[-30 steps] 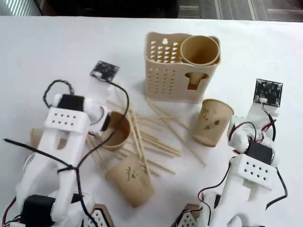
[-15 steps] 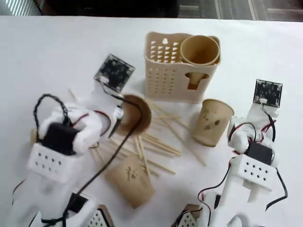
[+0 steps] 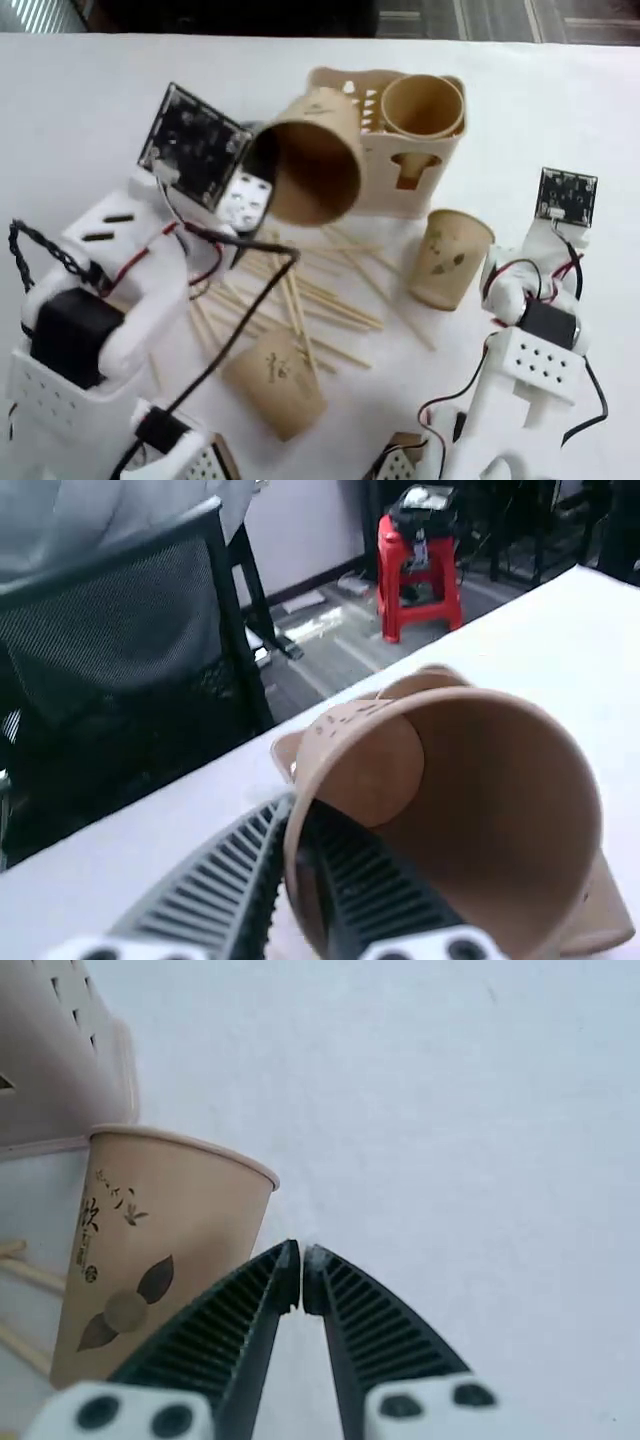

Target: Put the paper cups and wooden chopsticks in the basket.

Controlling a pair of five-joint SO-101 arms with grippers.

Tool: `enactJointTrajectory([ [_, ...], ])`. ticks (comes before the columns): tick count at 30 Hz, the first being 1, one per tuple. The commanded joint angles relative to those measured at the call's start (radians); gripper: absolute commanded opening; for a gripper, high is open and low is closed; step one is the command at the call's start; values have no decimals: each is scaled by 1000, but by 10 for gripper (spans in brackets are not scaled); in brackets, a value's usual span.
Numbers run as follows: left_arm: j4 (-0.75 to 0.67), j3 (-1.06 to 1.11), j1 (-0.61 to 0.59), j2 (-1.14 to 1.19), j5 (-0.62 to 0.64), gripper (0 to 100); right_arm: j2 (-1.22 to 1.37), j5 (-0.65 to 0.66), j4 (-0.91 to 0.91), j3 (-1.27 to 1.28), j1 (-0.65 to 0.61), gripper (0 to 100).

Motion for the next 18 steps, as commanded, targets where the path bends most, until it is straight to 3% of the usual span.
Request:
enactJointTrajectory([
  [1, -172, 41, 68, -16, 6, 20, -16, -9, -21, -8, 7, 25],
  [6, -427, 213, 128, 7, 6, 20, -16, -9, -21, -8, 7, 25],
  [11, -574, 233, 143, 166, 11, 20, -19, -6, -21, -8, 7, 25],
  [18, -557, 57, 137, 452, 12, 20, -18, -3, -21, -8, 7, 25],
])
